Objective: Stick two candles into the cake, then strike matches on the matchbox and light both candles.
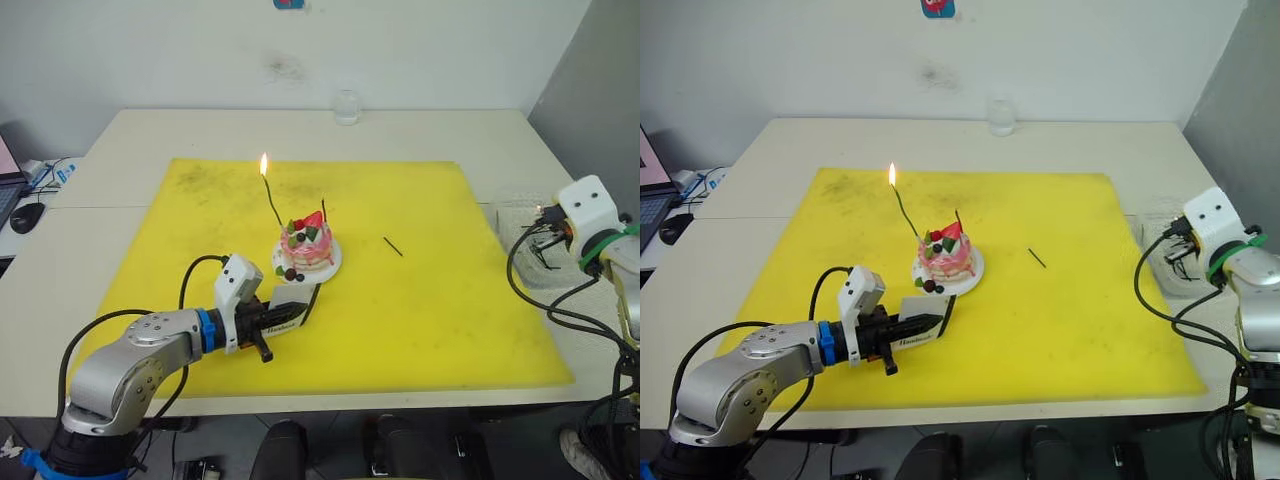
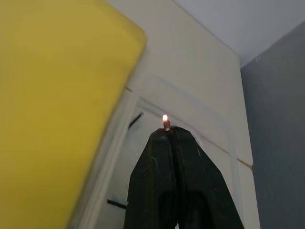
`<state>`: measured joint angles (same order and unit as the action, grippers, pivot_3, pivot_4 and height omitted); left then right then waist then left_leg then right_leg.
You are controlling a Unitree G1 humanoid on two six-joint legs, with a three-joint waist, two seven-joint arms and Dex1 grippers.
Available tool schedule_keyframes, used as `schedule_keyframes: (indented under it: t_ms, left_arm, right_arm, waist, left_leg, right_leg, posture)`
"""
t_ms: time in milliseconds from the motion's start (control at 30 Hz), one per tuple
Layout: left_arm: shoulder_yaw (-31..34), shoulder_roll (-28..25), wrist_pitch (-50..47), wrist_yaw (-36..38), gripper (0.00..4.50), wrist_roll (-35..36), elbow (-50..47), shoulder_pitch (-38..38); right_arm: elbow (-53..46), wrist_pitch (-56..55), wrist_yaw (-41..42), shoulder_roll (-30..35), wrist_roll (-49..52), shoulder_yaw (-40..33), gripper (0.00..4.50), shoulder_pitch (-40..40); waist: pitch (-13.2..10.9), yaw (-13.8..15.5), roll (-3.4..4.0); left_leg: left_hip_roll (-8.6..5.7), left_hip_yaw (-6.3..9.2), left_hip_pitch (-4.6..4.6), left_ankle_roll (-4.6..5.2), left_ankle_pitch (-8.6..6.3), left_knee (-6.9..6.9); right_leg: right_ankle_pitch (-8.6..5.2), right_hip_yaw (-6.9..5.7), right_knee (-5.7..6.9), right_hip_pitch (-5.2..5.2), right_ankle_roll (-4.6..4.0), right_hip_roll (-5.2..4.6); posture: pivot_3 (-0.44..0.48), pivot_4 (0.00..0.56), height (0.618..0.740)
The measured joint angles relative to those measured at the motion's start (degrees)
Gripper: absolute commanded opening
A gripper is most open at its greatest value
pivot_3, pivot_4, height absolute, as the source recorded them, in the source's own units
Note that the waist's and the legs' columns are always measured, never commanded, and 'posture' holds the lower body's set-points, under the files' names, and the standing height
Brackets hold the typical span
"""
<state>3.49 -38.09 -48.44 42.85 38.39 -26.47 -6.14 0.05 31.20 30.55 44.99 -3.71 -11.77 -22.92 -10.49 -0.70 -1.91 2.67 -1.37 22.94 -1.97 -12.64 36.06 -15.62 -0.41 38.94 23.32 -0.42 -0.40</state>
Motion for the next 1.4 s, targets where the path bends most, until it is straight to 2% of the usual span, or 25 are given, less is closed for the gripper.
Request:
schedule_keyframes:
  t_ms: [133,300,500,567,800,967,1100,1400]
  left_arm:
    - [0.28,0.23,0.01,-0.83,0.00,0.45,-0.40,0.77]
    - [0.29,0.25,0.04,-1.12,0.00,0.83,-0.66,0.99]
    - [0.29,0.24,0.11,-1.10,0.00,0.84,-0.65,0.99]
    - [0.29,0.17,0.11,-1.06,0.00,0.84,-0.64,0.88]
    - [0.20,0.16,0.10,-0.94,0.00,0.75,0.08,-0.37]
    - [-0.05,0.16,0.10,-0.95,0.00,0.73,0.09,-0.59]
    - [-0.28,0.16,0.10,-0.95,0.00,0.73,0.09,-0.69]
    - [-0.64,0.16,0.11,-0.79,0.00,0.56,0.41,-1.39]
  right_arm:
    - [2.72,-0.67,-2.34,0.30,-0.12,-0.68,0.02,0.48]
    - [4.09,-1.11,-4.76,0.27,-0.11,-0.68,1.62,1.29]
    - [4.05,-2.93,-7.28,0.31,-0.10,-1.51,3.89,1.54]
    - [3.86,-3.36,-7.88,0.73,-0.11,-1.72,4.47,1.53]
    - [5.16,-3.58,-7.90,3.28,-1.82,-0.69,4.47,2.10]
    - [5.33,-4.08,-2.95,5.10,-1.93,3.36,4.47,4.01]
    - [5.42,-7.88,1.40,8.56,-2.34,6.26,4.47,4.05]
    - [6.46,-19.24,8.02,11.56,-1.62,6.34,4.47,3.77]
  waist:
    - [0.00,0.02,0.00]
    - [0.00,0.08,0.00]
    - [0.00,0.09,0.00]
    - [0.00,0.09,0.00]
    - [0.00,0.21,0.00]
    - [0.00,0.22,0.00]
    - [0.00,0.21,0.04]
    - [0.00,0.24,0.04]
  left_leg:
    - [-0.01,-0.12,0.00,0.00,0.00,0.00]
    - [0.00,-0.11,-0.01,0.00,0.00,-0.01]
    - [0.00,-0.11,0.00,0.00,0.00,-0.01]
    - [0.00,-0.11,0.00,0.00,0.00,-0.01]
    - [-0.01,-0.12,0.00,0.00,0.00,0.00]
    - [-0.01,-0.12,-0.01,0.00,0.00,0.00]
    - [-0.01,-0.12,-0.01,0.00,0.00,0.02]
    - [-0.02,-0.12,-0.01,0.00,0.00,0.02]
  right_leg:
    - [-0.01,0.08,-0.05,0.00,0.03,0.04]
    - [-0.01,0.07,-0.03,0.00,0.03,0.07]
    - [-0.01,0.06,-0.03,0.00,0.03,0.10]
    - [-0.01,0.07,-0.04,0.00,0.03,0.10]
    - [-0.01,0.07,-0.03,0.00,0.04,0.10]
    - [-0.01,0.06,-0.03,0.00,0.04,0.11]
    - [0.00,0.05,-0.02,0.00,0.04,0.11]
    - [0.00,0.05,-0.02,-0.01,0.04,0.11]
  posture:
    - [0.000,0.150,0.740]
    - [0.000,0.150,0.740]
    - [0.000,0.150,0.740]
    - [0.000,0.150,0.740]
    - [0.000,0.150,0.740]
    - [0.000,0.150,0.740]
    - [0.000,0.150,0.740]
    - [0.000,0.150,0.740]
